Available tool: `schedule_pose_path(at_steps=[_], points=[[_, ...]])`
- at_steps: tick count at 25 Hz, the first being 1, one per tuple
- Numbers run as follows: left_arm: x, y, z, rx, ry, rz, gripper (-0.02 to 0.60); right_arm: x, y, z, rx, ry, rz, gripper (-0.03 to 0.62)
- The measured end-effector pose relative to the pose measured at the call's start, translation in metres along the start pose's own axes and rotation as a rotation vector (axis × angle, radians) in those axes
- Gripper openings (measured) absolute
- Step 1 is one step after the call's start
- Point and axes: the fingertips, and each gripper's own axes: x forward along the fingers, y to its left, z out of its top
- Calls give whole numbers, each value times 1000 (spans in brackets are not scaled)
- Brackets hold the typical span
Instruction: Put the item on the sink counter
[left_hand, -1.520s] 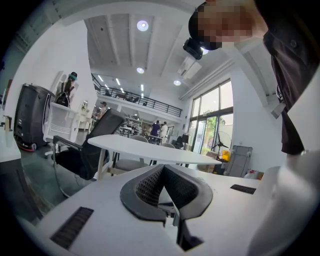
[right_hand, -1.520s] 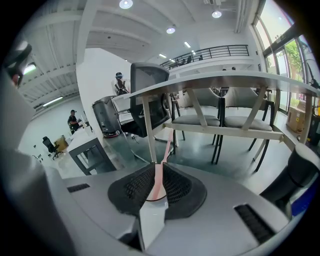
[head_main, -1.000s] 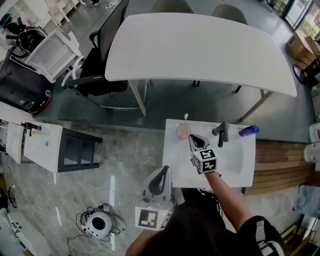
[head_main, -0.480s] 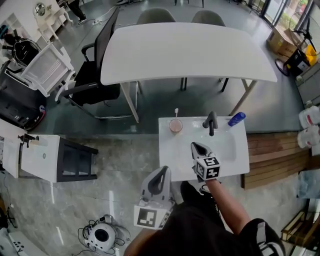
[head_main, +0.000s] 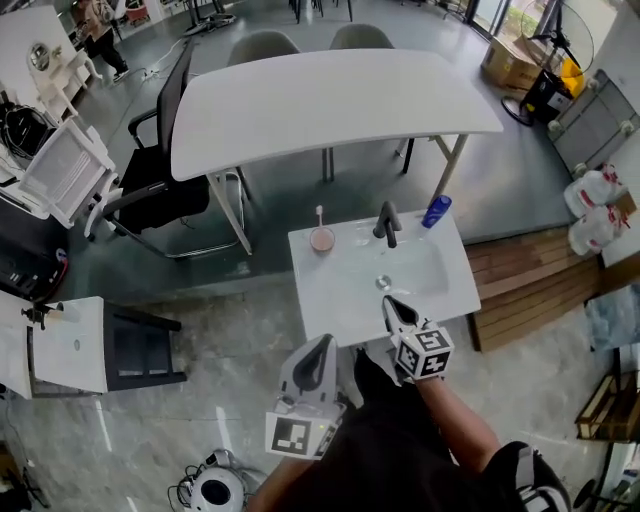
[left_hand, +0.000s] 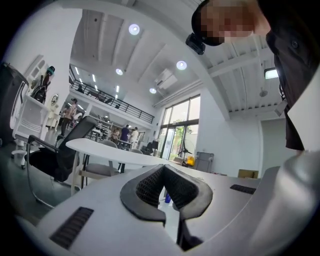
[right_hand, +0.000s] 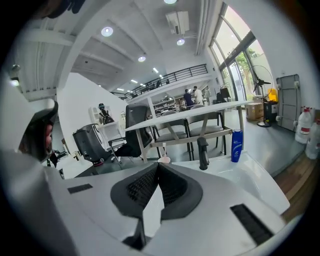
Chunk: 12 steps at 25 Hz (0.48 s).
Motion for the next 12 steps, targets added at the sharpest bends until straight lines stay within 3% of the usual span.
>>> schedule_pose_path(at_steps=[12], points=[[-4, -33, 1, -11, 5, -81, 15, -92, 17, 41, 8, -138, -24, 11]])
